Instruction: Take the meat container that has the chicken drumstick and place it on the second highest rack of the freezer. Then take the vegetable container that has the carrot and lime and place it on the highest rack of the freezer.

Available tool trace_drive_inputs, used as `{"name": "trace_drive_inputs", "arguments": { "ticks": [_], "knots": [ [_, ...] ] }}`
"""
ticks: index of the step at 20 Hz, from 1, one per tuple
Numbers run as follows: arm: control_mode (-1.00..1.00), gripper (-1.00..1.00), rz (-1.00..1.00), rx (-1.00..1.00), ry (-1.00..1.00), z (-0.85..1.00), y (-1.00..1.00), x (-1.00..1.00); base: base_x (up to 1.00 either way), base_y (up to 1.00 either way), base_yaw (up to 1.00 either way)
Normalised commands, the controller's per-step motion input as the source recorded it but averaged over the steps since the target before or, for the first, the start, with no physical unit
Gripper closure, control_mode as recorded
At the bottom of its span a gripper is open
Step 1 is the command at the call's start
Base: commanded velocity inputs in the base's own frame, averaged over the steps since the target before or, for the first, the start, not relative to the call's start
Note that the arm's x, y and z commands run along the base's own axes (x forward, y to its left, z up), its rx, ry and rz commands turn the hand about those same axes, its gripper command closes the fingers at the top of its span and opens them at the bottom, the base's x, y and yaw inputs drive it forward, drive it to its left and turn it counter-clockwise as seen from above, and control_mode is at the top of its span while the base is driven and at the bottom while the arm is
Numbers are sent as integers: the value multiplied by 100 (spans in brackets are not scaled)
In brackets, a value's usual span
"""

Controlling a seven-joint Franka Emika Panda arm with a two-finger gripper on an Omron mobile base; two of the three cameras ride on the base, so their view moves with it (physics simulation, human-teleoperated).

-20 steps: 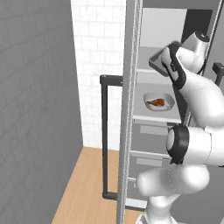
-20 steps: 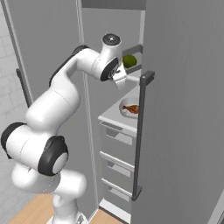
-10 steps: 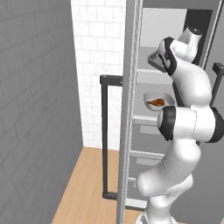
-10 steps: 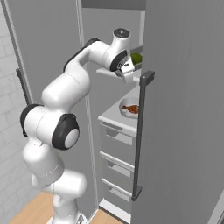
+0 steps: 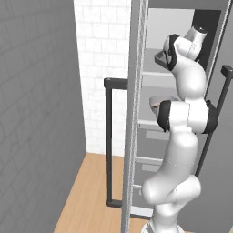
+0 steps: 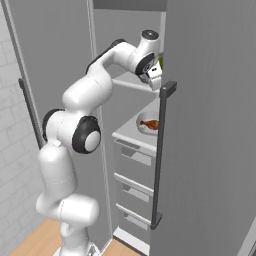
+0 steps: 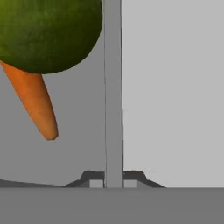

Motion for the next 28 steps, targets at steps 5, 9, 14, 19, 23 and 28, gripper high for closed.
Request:
{"name": "trace_drive_inputs", "arguments": {
  "ticks": [5, 9, 14, 19, 23, 28],
  "knots": [
    [-100, 100, 2, -6, 5, -44, -25, 66, 0, 0, 0],
    [-100, 100, 0, -5, 1, -28, -13, 37, 0, 0, 0],
    [-100, -100, 0, -3, 0, -14, 3, 11, 0, 0, 0],
    [-100, -100, 0, -7, -12, -50, 16, -5, 0, 0, 0],
    [-100, -100, 0, -2, -35, -34, 6, -16, 0, 0, 0],
    [-100, -100, -1, -6, -36, -34, 17, -16, 0, 0, 0]
  ]
}}
